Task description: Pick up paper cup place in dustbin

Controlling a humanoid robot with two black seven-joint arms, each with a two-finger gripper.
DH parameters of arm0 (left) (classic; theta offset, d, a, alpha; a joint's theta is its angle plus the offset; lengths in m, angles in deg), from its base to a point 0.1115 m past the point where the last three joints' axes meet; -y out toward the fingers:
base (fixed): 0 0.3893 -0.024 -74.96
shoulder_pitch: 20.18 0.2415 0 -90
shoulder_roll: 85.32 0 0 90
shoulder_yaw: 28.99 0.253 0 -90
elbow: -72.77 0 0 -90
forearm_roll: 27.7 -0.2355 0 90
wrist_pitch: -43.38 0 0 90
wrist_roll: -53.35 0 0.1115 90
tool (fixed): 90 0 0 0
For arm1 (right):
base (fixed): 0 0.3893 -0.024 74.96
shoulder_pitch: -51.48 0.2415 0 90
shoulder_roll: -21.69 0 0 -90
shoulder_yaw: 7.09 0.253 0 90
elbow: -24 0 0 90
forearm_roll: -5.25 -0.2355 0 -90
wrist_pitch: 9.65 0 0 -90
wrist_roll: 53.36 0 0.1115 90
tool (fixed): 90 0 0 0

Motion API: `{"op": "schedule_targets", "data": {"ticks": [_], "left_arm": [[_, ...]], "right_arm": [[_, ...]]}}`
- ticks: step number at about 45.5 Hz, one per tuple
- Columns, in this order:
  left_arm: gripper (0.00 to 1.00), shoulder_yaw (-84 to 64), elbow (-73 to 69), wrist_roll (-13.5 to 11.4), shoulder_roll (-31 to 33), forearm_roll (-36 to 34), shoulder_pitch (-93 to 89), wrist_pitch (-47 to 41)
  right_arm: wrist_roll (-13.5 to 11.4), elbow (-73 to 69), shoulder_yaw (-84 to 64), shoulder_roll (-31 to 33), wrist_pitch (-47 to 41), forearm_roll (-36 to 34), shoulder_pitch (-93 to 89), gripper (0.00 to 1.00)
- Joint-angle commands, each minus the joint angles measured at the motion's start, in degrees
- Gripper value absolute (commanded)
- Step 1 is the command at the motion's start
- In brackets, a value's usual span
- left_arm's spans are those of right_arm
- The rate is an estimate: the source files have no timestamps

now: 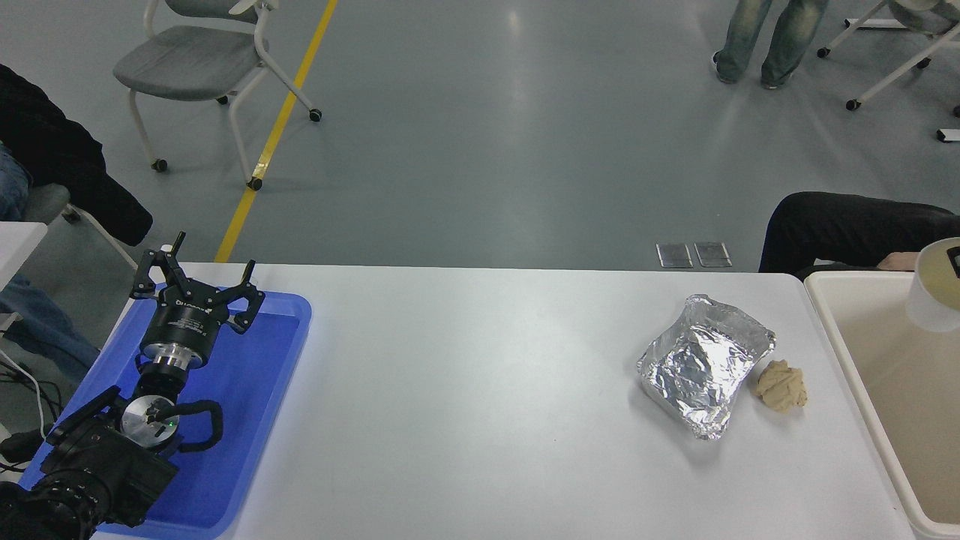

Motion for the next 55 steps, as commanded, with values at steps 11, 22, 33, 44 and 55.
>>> {"op": "schedule_targets", "data": {"ticks": [11, 22, 33, 44, 55], "left_arm": [[1.0, 0.0, 0.0, -0.1, 0.0, 0.0, 0.0, 0.0], [1.0, 0.0, 0.0, -0.1, 0.0, 0.0, 0.0, 0.0], [1.0, -0.1, -0.2, -0.1, 0.0, 0.0, 0.0, 0.0], [1.0, -0.1, 0.0, -0.1, 0.0, 0.0, 0.0, 0.0], [1.0, 0.0, 0.0, -0.2, 0.0, 0.0, 0.0, 0.0]], "right_arm": [[-0.3, 2.9, -2.1, 1.2, 0.4, -0.2, -0.6, 0.0], [-0.2, 13.0, -0.3, 4.2, 5.8, 4.0, -10.7, 0.0], [-0.2, 25.5, 12.7, 7.1, 12.8, 4.5, -29.9, 0.0], [-0.3, 39.0, 29.9, 7.5, 21.3, 4.5, -52.3, 0.0], [-0.2, 54.7, 49.6, 3.3, 27.6, 3.6, -75.8, 0.0]]}}
